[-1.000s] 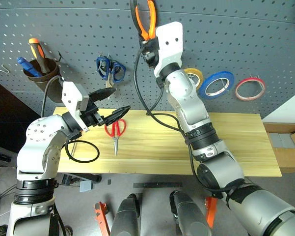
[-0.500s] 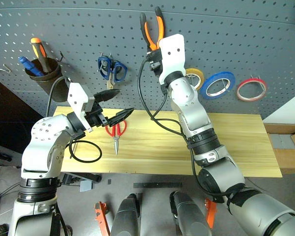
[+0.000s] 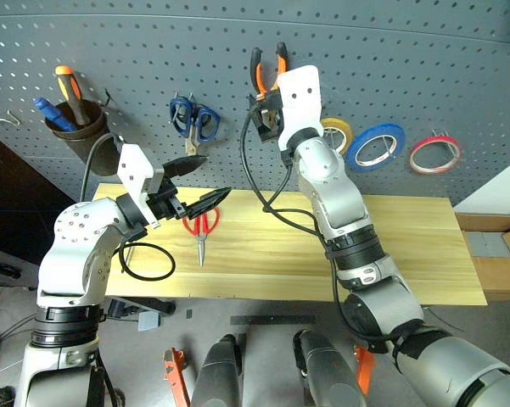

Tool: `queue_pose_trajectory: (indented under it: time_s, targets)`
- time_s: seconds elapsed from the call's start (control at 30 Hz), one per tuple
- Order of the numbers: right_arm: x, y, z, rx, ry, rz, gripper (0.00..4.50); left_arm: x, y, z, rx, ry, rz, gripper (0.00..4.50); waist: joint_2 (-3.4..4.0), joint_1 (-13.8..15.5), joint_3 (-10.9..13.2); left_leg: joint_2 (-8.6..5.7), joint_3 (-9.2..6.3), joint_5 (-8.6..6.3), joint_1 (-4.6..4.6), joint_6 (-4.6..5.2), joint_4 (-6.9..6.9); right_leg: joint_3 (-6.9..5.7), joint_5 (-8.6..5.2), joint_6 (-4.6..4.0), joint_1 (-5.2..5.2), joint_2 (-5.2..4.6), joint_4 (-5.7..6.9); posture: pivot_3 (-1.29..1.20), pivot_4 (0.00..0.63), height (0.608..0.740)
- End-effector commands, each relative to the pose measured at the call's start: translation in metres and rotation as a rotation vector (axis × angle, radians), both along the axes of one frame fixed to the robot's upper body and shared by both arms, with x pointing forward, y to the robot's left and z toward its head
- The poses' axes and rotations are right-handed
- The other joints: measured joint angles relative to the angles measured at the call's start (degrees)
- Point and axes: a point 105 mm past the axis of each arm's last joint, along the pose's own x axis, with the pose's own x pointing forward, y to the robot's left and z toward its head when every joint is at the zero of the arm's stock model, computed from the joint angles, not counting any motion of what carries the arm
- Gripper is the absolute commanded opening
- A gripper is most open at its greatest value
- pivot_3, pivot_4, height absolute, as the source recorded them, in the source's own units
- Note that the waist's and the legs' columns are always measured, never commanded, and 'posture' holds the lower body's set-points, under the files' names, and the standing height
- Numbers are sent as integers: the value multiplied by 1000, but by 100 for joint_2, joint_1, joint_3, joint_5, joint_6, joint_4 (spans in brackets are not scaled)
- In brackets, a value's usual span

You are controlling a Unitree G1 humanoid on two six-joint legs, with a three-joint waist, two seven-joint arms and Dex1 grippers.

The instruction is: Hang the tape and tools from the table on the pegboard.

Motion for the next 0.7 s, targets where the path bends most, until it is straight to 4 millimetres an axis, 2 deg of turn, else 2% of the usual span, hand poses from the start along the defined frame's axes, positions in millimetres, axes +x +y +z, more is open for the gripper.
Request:
queue_pose_trajectory:
  time_s: [0.03, 0.13, 0.27, 0.4, 0.5, 0.57, 0.63, 0.7]
  targets:
    - [-11, 4, 10, -18, -31, 35, 4454, -2, -4, 9, 5, -48, -17, 3946, 0, -1, 0, 0, 1, 0, 0, 0, -1, 0, 0, 0, -1, 1, -1, -48, 207, 740]
    - [-15, 4, 5, -20, -5, 58, 4454, -2, -5, 8, 1, -48, -17, 3946, 0, -1, 0, 1, 2, -1, 0, 0, -5, 0, 0, 0, -1, 1, -6, -45, 207, 740]
    - [-37, 9, 8, -7, -18, 162, 4454, -2, -2, 5, -15, -29, 10, 3946, 0, 0, 0, 2, 2, -1, -1, 0, -5, 0, 0, 0, -1, 0, -7, -48, 212, 740]
    - [-66, 17, -17, -69, 73, 338, 4454, 4, 9, -25, 19, 58, 144, 3946, 2, -7, -2, 2, 3, -1, 0, 1, -5, 2, 0, 0, -1, 0, -9, -51, 220, 740]
    - [-80, 16, -28, -81, 127, 408, 4454, 3, 11, -36, 16, 100, 191, 3946, 2, -5, -3, 6, -2, -1, 0, 1, -4, -1, 0, 0, 0, 1, -7, -56, 227, 740]
    - [-95, 15, -51, -134, 218, 500, 4454, 5, 18, -55, -9, 180, 285, 3946, 2, -3, -5, 8, -4, -1, 0, 1, 1, -2, 0, 0, 2, 1, -5, -58, 230, 740]
    - [-104, 13, -66, -168, 283, 544, 4454, 4, 21, -68, -13, 236, 336, 3946, -1, -4, -7, 18, -12, -2, 9, 2, 1, -6, -1, 1, 19, -3, -9, -60, 236, 740]
    - [-113, 8, -87, -226, 364, 575, 4454, 7, 33, -93, 28, 327, 477, 3946, -1, -2, -7, 13, -12, -2, 9, 2, 2, -5, -1, 1, 18, -3, -10, -64, 242, 740]
